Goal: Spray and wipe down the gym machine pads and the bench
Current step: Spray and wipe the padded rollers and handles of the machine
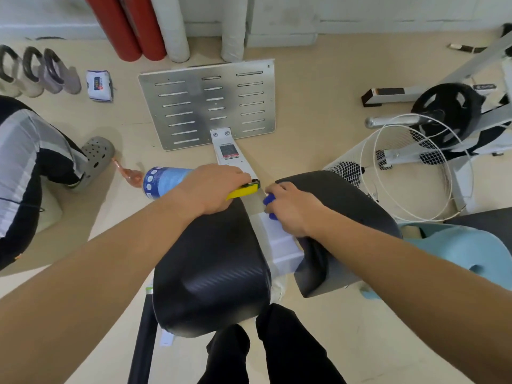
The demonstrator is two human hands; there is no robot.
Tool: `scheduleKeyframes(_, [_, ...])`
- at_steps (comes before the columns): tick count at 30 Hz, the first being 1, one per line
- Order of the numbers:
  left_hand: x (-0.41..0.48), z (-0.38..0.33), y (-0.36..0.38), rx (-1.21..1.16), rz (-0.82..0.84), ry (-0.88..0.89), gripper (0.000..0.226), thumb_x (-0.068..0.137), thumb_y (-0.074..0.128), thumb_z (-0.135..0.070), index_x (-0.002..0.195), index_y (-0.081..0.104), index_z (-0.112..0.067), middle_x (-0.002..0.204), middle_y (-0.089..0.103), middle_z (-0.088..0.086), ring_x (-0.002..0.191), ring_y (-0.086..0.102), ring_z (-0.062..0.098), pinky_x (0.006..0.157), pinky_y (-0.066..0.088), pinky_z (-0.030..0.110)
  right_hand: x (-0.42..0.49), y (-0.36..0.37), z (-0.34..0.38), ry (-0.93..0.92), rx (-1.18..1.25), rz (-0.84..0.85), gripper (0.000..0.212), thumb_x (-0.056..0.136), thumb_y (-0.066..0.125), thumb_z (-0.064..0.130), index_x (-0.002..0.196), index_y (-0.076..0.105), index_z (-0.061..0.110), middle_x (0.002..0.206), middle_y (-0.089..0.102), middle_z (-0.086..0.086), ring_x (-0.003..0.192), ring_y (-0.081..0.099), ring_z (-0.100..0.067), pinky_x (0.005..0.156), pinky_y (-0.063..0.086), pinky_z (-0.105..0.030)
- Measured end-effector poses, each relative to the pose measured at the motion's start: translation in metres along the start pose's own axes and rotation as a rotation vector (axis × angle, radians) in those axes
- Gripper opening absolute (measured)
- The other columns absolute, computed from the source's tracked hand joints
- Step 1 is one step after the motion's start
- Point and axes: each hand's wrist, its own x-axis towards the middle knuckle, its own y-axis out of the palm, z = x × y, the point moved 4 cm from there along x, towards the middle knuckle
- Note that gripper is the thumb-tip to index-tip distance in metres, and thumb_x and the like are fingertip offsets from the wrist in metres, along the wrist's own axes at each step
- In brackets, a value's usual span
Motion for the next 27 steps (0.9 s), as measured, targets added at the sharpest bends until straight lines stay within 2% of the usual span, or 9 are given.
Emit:
scheduleKeyframes(2, [0.001, 0.010, 0.001, 0.001, -0.020, -0.027, 0.032, 0.093, 0.058, -0.022, 0.125, 0.058, -0.027, 0.118, 0.065, 0.002, 0.103, 0.064, 0.032, 0.082, 0.054, 0.043, 0.040, 0.002, -0.006, 0.054, -0.009, 0.019, 0.043, 0.087, 0.066, 0.009, 0.129, 0.063, 0.019, 0.147, 0.032, -0.008, 0.130, 0.035, -0.035, 0.094, 0.052, -0.052])
scheduleKeyframes(5, [0.003, 0.016, 0.007, 0.009, -0.023, -0.050, 0.035, 0.092, 0.057, -0.020, 0.126, 0.057, -0.027, 0.116, 0.065, 0.002, 0.102, 0.063, 0.033, 0.080, 0.053, 0.042, 0.073, 0.007, -0.011, 0.140, -0.001, 0.025, 0.041, 0.089, 0.064, 0.009, 0.130, 0.061, 0.015, 0.141, 0.034, -0.009, 0.122, 0.039, -0.034, 0.089, 0.052, -0.045])
scheduleKeyframes(10, [0.000, 0.006, 0.002, 0.011, -0.023, -0.045, 0.037, 0.091, 0.057, -0.021, 0.128, 0.056, -0.025, 0.120, 0.064, 0.003, 0.107, 0.062, 0.034, 0.081, 0.053, 0.041, 0.017, 0.006, 0.000, 0.012, 0.006, -0.036, 0.030, 0.089, 0.064, 0.012, 0.118, 0.068, 0.014, 0.136, 0.045, -0.007, 0.122, 0.044, -0.032, 0.096, 0.051, -0.046])
scheduleKeyframes(14, [-0.005, -0.003, -0.012, 0.011, -0.008, -0.021, 0.038, 0.093, 0.058, -0.022, 0.131, 0.055, -0.026, 0.125, 0.063, 0.001, 0.113, 0.060, 0.031, 0.088, 0.053, 0.042, -0.062, -0.003, 0.010, -0.049, 0.163, 0.000, 0.030, 0.088, 0.066, 0.016, 0.117, 0.069, 0.024, 0.140, 0.043, 0.001, 0.132, 0.037, -0.024, 0.104, 0.046, -0.043])
scheduleKeyframes(16, [-0.006, -0.008, -0.022, 0.021, -0.017, -0.013, 0.039, 0.093, 0.058, -0.021, 0.131, 0.055, -0.027, 0.126, 0.063, 0.000, 0.114, 0.060, 0.031, 0.089, 0.053, 0.043, -0.076, -0.005, 0.006, -0.042, 0.276, -0.015, 0.034, 0.087, 0.067, 0.015, 0.118, 0.069, 0.028, 0.141, 0.044, 0.004, 0.130, 0.041, -0.022, 0.105, 0.045, -0.042])
scheduleKeyframes(19, [-0.005, -0.016, -0.033, 0.021, 0.000, -0.021, 0.044, 0.093, 0.062, -0.024, 0.136, 0.053, -0.029, 0.133, 0.061, 0.000, 0.119, 0.058, 0.030, 0.093, 0.053, 0.044, -0.062, -0.007, -0.013, 0.013, 0.480, -0.014, 0.036, 0.088, 0.068, 0.019, 0.122, 0.068, 0.031, 0.143, 0.043, 0.003, 0.126, 0.046, -0.021, 0.106, 0.043, -0.040])
scheduleKeyframes(22, [0.007, -0.024, -0.041, 0.021, -0.001, -0.029, 0.042, 0.092, 0.062, -0.020, 0.133, 0.055, -0.026, 0.131, 0.062, 0.003, 0.118, 0.059, 0.032, 0.093, 0.053, 0.048, -0.025, -0.005, -0.038, 0.053, 0.636, -0.017, 0.036, 0.092, 0.066, 0.022, 0.127, 0.067, 0.031, 0.146, 0.042, -0.001, 0.129, 0.047, -0.023, 0.111, 0.039, -0.041])
scheduleKeyframes(25, [0.025, -0.036, -0.043, 0.009, -0.017, -0.020, 0.037, 0.092, 0.062, -0.020, 0.129, 0.057, -0.026, 0.125, 0.065, 0.003, 0.115, 0.060, 0.030, 0.091, 0.054, 0.049, 0.008, 0.004, -0.067, 0.094, 0.701, -0.039, 0.036, 0.093, 0.066, 0.025, 0.129, 0.066, 0.030, 0.136, 0.053, -0.002, 0.122, 0.052, -0.026, 0.107, 0.042, -0.044])
scheduleKeyframes(27, [0.036, -0.047, -0.043, 0.008, -0.022, 0.010, 0.032, 0.092, 0.062, -0.020, 0.123, 0.058, -0.027, 0.118, 0.066, 0.001, 0.109, 0.062, 0.029, 0.087, 0.055, 0.048, 0.013, 0.010, -0.099, 0.166, 0.715, -0.074, 0.035, 0.093, 0.065, 0.022, 0.127, 0.068, 0.031, 0.131, 0.059, -0.004, 0.118, 0.057, -0.027, 0.103, 0.045, -0.038])
